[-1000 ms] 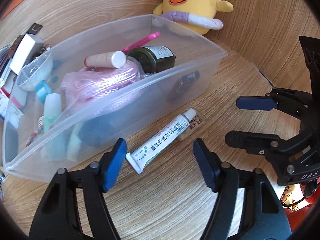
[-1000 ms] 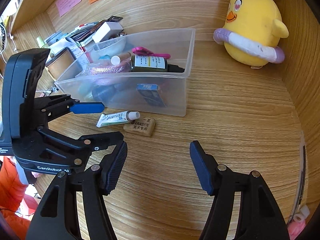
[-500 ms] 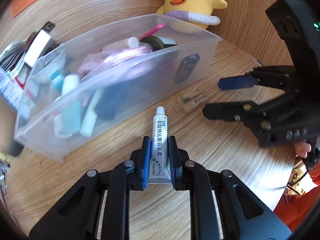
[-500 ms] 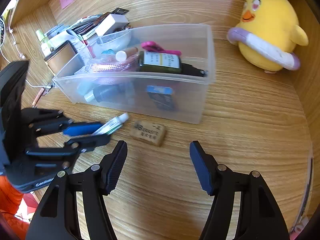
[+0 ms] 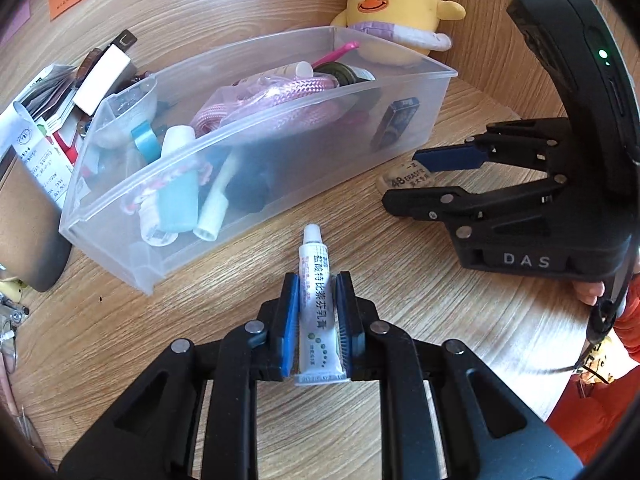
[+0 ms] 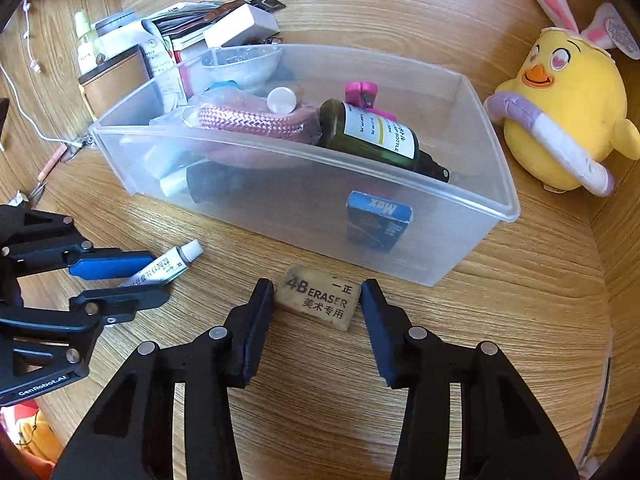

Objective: Organize objects
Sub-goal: 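Grasp the white ointment tube with the left tool while the right tool grasps the beige eraser, then lower both held items into the clear box and open both tools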

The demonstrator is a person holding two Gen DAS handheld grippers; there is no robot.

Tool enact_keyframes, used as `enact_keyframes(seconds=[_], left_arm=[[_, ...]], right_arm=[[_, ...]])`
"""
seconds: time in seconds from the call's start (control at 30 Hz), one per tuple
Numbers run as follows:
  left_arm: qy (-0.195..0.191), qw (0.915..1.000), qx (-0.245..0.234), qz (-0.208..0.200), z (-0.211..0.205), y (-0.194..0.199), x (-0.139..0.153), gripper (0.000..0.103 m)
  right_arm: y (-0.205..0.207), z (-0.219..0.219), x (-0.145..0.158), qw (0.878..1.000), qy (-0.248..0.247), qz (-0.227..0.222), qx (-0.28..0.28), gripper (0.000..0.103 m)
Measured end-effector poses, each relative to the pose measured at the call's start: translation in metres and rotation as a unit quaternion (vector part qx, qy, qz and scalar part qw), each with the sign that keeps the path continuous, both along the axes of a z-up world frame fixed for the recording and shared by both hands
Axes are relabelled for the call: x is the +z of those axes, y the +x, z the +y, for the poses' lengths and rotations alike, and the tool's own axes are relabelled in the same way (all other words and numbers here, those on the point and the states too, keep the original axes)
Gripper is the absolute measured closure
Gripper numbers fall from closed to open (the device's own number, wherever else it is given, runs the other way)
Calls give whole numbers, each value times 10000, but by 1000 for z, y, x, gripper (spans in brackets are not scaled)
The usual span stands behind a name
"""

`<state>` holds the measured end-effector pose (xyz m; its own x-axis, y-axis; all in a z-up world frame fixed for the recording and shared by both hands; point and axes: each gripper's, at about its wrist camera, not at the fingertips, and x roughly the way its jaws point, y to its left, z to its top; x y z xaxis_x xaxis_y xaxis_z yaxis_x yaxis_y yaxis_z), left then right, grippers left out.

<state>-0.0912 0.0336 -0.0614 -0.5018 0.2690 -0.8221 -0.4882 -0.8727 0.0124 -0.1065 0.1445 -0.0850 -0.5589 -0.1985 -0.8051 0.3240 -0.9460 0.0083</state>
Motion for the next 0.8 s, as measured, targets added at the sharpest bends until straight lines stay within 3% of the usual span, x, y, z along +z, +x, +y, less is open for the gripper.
enact_keyframes(seconds=[0.33,0.8], left_arm=[[141,9995,237,183,-6,6,13,87],[664,9906,558,1061,-34,23,75,87]], right_arm=[[16,12,20,9990,-328,292,-58,62],[35,9,81,9918,-658,1090,80,62]])
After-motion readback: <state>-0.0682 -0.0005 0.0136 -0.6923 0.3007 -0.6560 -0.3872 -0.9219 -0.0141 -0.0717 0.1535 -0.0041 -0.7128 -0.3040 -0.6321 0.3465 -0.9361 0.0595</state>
